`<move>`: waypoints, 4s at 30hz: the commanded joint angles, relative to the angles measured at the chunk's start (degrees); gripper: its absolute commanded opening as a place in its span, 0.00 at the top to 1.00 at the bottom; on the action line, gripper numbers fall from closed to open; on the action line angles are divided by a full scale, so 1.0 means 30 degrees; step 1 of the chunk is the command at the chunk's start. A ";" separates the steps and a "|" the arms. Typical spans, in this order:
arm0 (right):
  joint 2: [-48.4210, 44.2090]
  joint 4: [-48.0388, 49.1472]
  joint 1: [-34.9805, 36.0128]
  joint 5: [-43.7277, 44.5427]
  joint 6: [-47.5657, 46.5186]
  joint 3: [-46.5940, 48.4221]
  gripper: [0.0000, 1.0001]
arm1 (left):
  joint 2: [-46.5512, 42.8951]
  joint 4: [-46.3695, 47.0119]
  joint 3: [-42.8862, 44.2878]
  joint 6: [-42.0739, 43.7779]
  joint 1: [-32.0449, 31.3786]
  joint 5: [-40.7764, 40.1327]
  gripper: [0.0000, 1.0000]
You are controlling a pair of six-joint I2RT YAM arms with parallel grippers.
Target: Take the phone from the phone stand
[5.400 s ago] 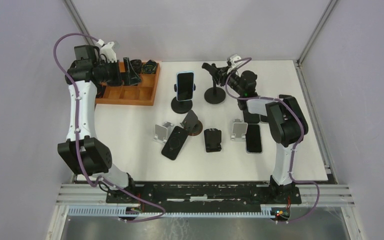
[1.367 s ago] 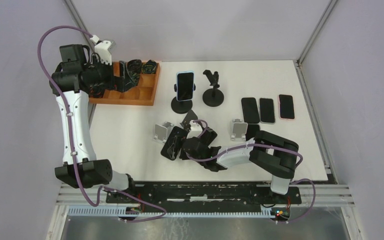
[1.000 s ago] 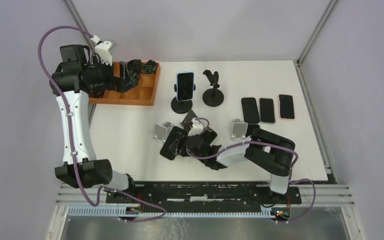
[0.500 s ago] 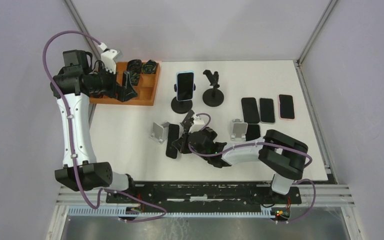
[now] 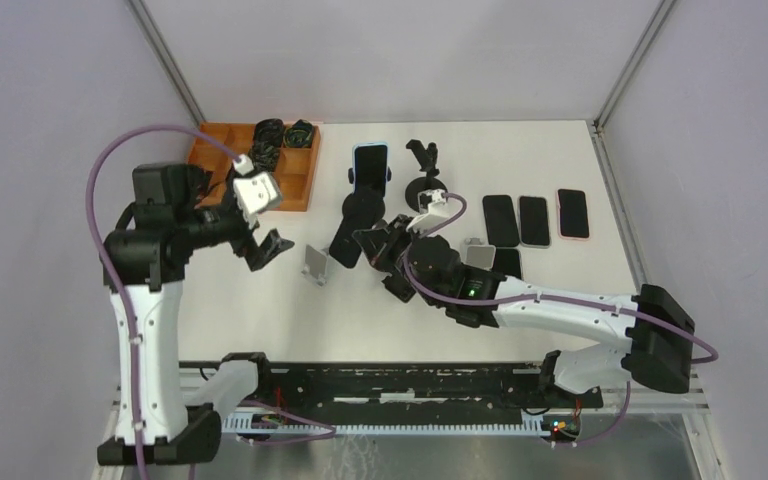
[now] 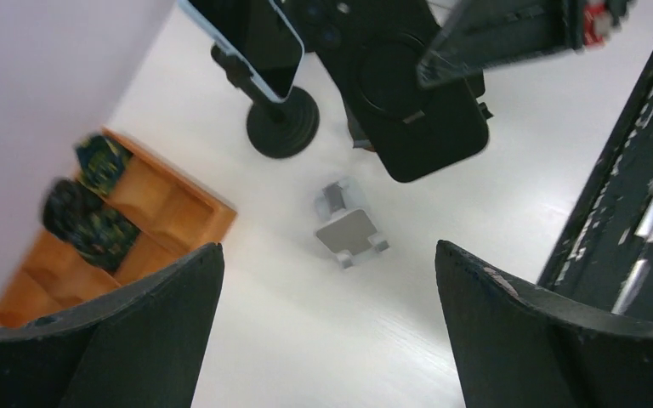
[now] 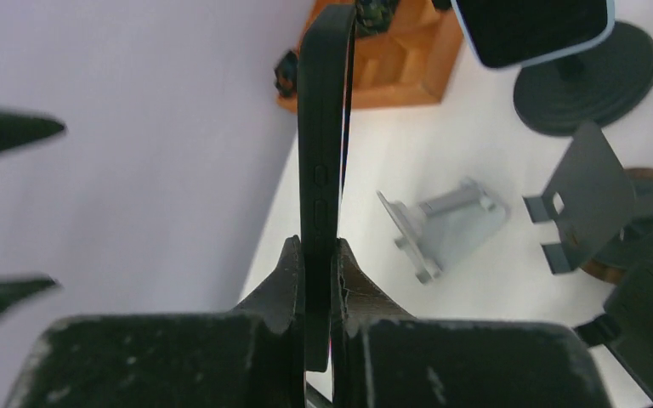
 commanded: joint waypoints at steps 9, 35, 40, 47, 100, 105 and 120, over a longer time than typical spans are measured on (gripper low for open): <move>0.0358 0.0488 -0.0100 0.1538 0.4132 0.5409 1.00 | -0.8274 0.6436 -0.7670 1.7786 -0.0680 0.1048 0.02; 0.0968 0.2194 0.0066 -0.0060 0.4658 0.6567 1.00 | -0.9697 0.8241 -1.1394 2.8105 -0.0655 0.1659 0.09; 0.0763 0.2632 0.0099 -0.0099 0.4648 0.6400 1.00 | -0.9793 0.8374 -1.1416 2.7223 -0.0651 0.1377 0.08; 0.0907 0.3888 0.0077 -0.1254 0.5930 0.5873 1.00 | -1.0516 1.3734 -1.3022 2.3289 -0.0667 0.3707 0.06; -0.1198 1.4763 -0.3091 -0.9381 0.0440 0.1387 0.02 | -0.1653 2.7778 -0.3430 -3.4825 -0.0667 0.0980 0.98; 0.0697 1.5018 -0.3085 -0.9474 0.0846 0.4408 0.04 | -0.1970 2.7837 -0.3161 -3.5583 -0.0655 0.1583 0.98; 0.4228 1.5084 -0.3092 -0.8460 0.2748 0.8966 0.23 | -0.2591 2.7979 -0.3986 -3.6084 -0.0669 0.1671 0.98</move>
